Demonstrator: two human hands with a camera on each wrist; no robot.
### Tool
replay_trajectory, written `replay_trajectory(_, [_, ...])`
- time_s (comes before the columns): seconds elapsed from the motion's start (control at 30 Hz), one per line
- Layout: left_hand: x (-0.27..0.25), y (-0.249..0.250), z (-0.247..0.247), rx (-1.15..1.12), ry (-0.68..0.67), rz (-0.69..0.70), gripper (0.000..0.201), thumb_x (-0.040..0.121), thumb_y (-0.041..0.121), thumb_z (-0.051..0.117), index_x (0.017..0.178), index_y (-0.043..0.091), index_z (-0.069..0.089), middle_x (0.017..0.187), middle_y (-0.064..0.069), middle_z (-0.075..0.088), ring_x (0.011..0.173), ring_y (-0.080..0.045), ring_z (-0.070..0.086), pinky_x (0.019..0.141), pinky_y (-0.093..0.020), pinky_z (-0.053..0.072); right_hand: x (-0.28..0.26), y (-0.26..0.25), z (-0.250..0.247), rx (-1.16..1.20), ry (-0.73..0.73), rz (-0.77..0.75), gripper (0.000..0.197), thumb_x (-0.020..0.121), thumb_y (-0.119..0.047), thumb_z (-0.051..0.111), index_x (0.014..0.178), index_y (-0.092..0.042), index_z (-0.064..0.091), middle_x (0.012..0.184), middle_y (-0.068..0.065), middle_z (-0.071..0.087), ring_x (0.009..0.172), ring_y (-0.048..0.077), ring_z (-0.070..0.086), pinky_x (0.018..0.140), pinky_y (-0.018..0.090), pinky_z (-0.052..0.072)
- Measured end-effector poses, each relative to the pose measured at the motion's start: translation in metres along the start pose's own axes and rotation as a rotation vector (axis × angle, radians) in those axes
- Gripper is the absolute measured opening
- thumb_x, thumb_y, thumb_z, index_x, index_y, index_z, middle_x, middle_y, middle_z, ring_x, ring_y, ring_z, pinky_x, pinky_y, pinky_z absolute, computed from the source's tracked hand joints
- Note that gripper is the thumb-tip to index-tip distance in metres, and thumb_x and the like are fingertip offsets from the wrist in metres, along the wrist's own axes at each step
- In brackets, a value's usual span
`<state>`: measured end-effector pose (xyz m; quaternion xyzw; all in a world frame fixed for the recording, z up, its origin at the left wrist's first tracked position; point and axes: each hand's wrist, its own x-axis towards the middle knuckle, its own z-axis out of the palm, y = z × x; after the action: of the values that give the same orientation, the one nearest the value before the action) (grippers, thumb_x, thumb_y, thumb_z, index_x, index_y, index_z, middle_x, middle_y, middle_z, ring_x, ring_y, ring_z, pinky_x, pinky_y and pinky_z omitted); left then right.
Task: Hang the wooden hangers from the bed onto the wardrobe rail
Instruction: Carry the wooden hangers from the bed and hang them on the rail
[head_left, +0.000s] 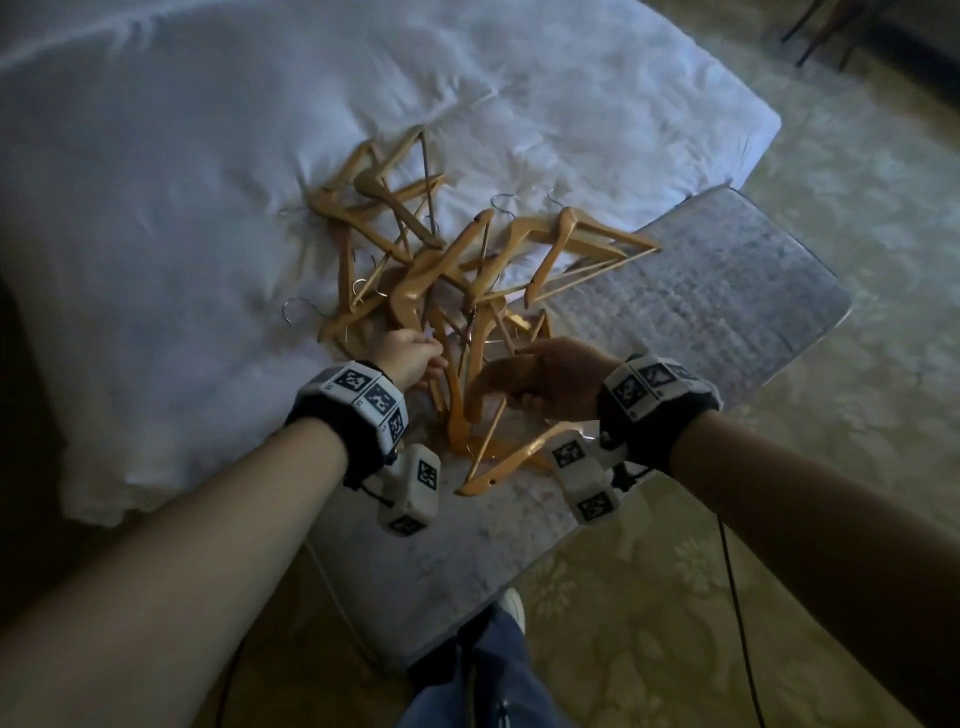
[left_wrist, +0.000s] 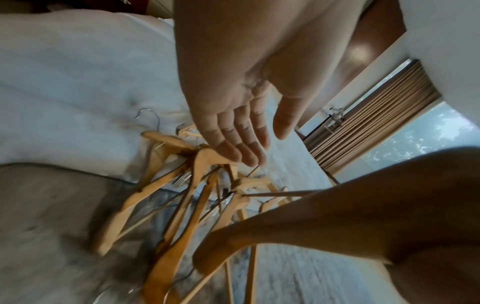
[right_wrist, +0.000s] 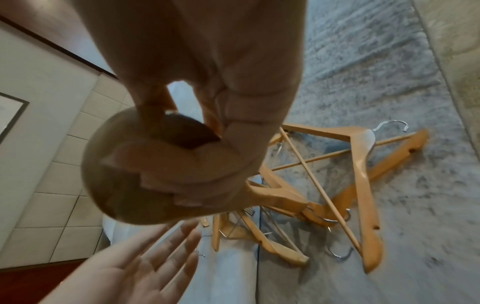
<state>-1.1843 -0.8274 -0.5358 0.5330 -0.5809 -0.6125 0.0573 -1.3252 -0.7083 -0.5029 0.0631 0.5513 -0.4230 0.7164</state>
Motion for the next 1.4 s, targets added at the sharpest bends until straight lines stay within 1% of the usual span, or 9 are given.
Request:
replay_trajectory(0.4, [0.002,-0.04,0.003,0.123,0.009,-0.034,0.022,0.096,0.007,0.046,0.076,0.017,0.048,0.073,-0.002,0.054,0.059,-0.011,0.048,0.049,-0.018,0.038,-0.011,0.03,-0.034,-0.094,-0.069,0.034,0.027,0.097,-0.029,0.036,0.098,-0.008,0.052,0.077,0.014,0.057,0.047,0.013,0.053,0.041,0.014,0.042])
replay_trajectory(0.57, [0.003,-0.065,0.018,0.168,-0.084,-0.071,0.007,0.095,0.011,0.048,0.097,0.013,0.055,0.08,-0.003,0.058,0.067,-0.017,0.056,0.057,-0.026,0.043,0.002,0.052,-0.052,-0.016,-0.15,0.061,0.038,0.068,-0.027,0.074,0.1,-0.013,0.059,0.086,0.015,0.058,0.061,0.019,0.055,0.041,0.018,0.048])
replay_trajectory(0.77, [0.007,-0.082,0.048,0.341,-0.305,0.033,0.041,0.09,0.0,0.049,0.129,0.014,0.051,0.121,-0.012,0.057,0.11,-0.027,0.056,0.094,-0.04,0.048,0.028,0.074,-0.064,0.022,-0.064,0.045,0.024,0.097,-0.026,0.037,0.117,-0.016,0.044,0.094,0.01,0.056,0.064,0.019,0.06,0.046,0.02,0.049])
replay_trajectory(0.87, [0.006,-0.086,0.064,0.398,-0.417,0.114,0.038,0.088,-0.001,0.055,0.122,0.017,0.055,0.109,-0.012,0.061,0.098,-0.023,0.06,0.087,-0.033,0.049,0.03,0.08,-0.065,-0.023,-0.059,0.064,0.028,0.099,-0.028,0.034,0.119,-0.012,0.045,0.098,0.012,0.058,0.072,0.022,0.063,0.059,0.026,0.054])
replay_trajectory(1.03, [0.014,-0.101,0.086,0.65,-0.433,0.232,0.025,0.084,0.005,0.061,0.109,0.004,0.062,0.115,-0.023,0.055,0.108,-0.035,0.054,0.096,-0.034,0.041,0.029,0.07,-0.074,-0.326,0.023,0.076,0.048,0.093,-0.041,0.051,0.131,-0.014,0.044,0.119,0.013,0.054,0.098,0.032,0.06,0.087,0.052,0.051])
replay_trajectory(1.13, [0.007,-0.097,0.089,0.676,-0.385,0.256,0.025,0.088,0.007,0.057,0.113,0.005,0.06,0.122,-0.02,0.052,0.113,-0.032,0.051,0.097,-0.03,0.036,0.029,0.061,-0.068,-0.304,0.031,0.095,0.07,0.08,-0.044,0.065,0.135,-0.008,0.042,0.132,0.014,0.049,0.112,0.032,0.056,0.081,0.05,0.055])
replay_trajectory(1.27, [0.003,-0.091,0.076,0.658,-0.369,0.262,0.026,0.091,0.005,0.053,0.116,0.005,0.06,0.115,-0.014,0.058,0.111,-0.027,0.053,0.078,-0.014,0.034,0.033,0.057,-0.041,-0.494,0.152,0.03,0.026,0.092,-0.018,0.057,0.113,-0.003,0.052,0.101,0.015,0.059,0.084,0.026,0.063,0.072,0.037,0.057])
replay_trajectory(1.33, [0.001,-0.084,0.067,0.563,-0.354,0.224,0.026,0.091,0.0,0.051,0.115,0.005,0.06,0.097,-0.006,0.059,0.097,-0.019,0.057,0.065,-0.003,0.037,0.037,0.054,-0.034,-0.409,0.137,0.051,0.021,0.093,-0.014,0.055,0.11,-0.004,0.05,0.101,0.015,0.059,0.077,0.024,0.062,0.063,0.033,0.055])
replay_trajectory(1.4, [0.003,-0.073,0.06,0.519,-0.298,0.249,0.024,0.091,-0.002,0.051,0.113,0.002,0.059,0.092,-0.002,0.06,0.091,-0.016,0.056,0.07,-0.002,0.039,0.034,0.047,-0.034,-0.305,0.115,0.049,0.023,0.093,-0.013,0.052,0.113,-0.002,0.048,0.103,0.017,0.058,0.074,0.023,0.062,0.052,0.028,0.053])
